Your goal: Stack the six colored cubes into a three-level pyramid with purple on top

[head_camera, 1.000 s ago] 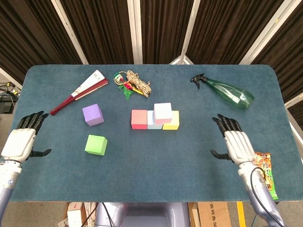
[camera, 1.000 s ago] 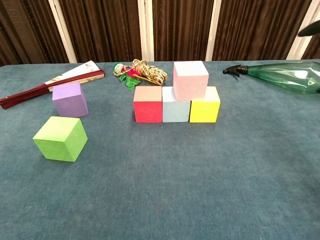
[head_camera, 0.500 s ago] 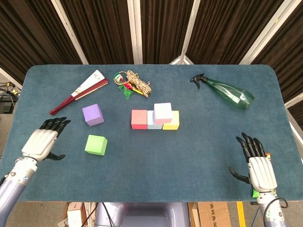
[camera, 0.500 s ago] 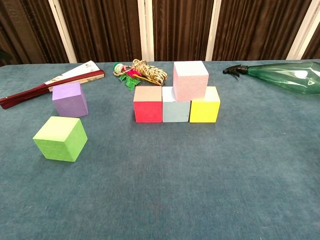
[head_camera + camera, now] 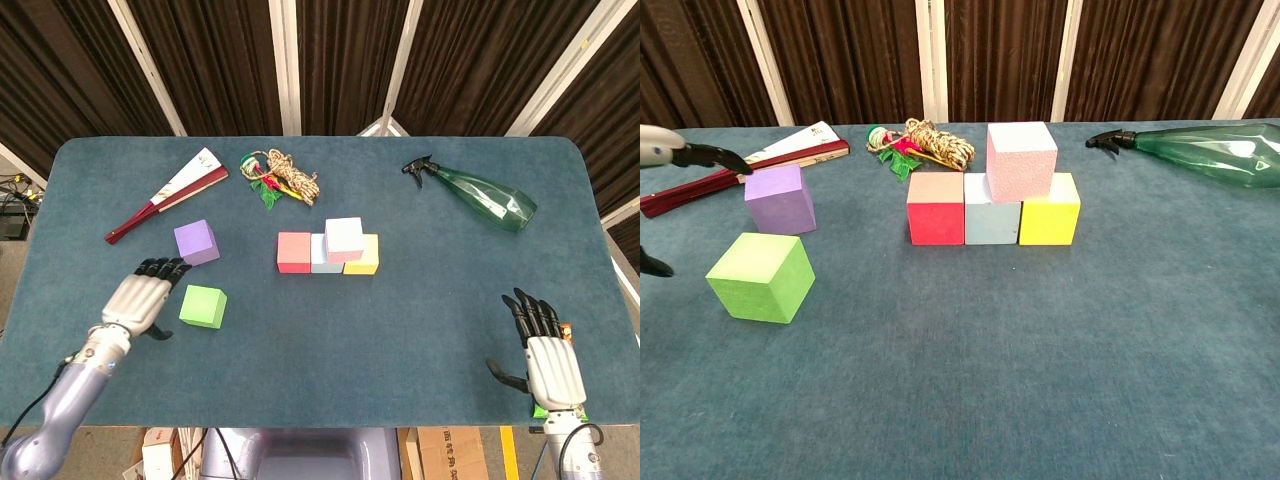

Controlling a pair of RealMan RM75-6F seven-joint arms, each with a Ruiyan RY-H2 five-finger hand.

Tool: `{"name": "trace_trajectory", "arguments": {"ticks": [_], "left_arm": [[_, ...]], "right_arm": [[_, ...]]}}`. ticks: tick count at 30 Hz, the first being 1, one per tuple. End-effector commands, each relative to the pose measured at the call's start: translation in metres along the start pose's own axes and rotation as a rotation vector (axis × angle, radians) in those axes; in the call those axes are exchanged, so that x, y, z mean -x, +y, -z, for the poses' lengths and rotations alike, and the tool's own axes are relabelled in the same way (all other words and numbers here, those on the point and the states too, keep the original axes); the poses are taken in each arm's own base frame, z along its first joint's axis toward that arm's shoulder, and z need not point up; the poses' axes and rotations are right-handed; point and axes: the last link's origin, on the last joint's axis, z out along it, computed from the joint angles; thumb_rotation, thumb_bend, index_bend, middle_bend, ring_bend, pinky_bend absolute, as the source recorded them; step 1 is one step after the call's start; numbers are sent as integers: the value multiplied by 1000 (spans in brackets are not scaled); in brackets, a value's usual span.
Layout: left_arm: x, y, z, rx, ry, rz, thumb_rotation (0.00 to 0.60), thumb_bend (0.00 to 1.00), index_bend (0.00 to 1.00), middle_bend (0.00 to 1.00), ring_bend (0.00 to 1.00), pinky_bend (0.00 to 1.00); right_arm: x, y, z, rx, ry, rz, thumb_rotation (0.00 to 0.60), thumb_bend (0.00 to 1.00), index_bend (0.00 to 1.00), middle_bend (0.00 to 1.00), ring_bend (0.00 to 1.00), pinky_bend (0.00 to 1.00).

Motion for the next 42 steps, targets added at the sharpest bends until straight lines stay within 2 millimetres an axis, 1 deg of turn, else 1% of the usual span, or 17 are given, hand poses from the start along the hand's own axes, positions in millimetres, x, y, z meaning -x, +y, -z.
{"name": "trace_trajectory", "arguments": {"ticks": [1,6,11,18,21,29,36,42], "left_arm": [[6,5,-9,7,-8,-29,600,59,65,51,0,0],[11,11,-20,20,-8,-25,600,86,90,78,0,0],[15,15,-27,33,-6,-38,600,106,135,121,0,0],[17,21,-32,45,9,-30,600,172,187,205,0,0],[23,24,-36,47,1,-40,600,202,204,227,0,0],[26,27,-40,45,-5,-40,600,227,225,244,0,0],[25,28,-42,50,3,-40,600,331,271,267,0,0],[28,27,-43,41,-22,-57,600,328,268,256,0,0]], "right_arm": [[-1,1,0,9,0,-9,600,250,109,51,45,0],[-1,1,0,14,-11,-19,600,250,109,50,45,0],[-1,1,-1,18,-16,-22,600,250,110,51,45,0],[0,1,-1,24,-24,-33,600,250,110,50,45,0],[0,1,-2,30,-24,-40,600,250,109,50,45,0],[1,1,-2,32,-43,-51,600,251,110,50,45,0],[1,1,-3,40,-44,-56,600,250,110,50,45,0],[1,1,-3,45,-43,-63,600,249,109,51,45,0]]}}
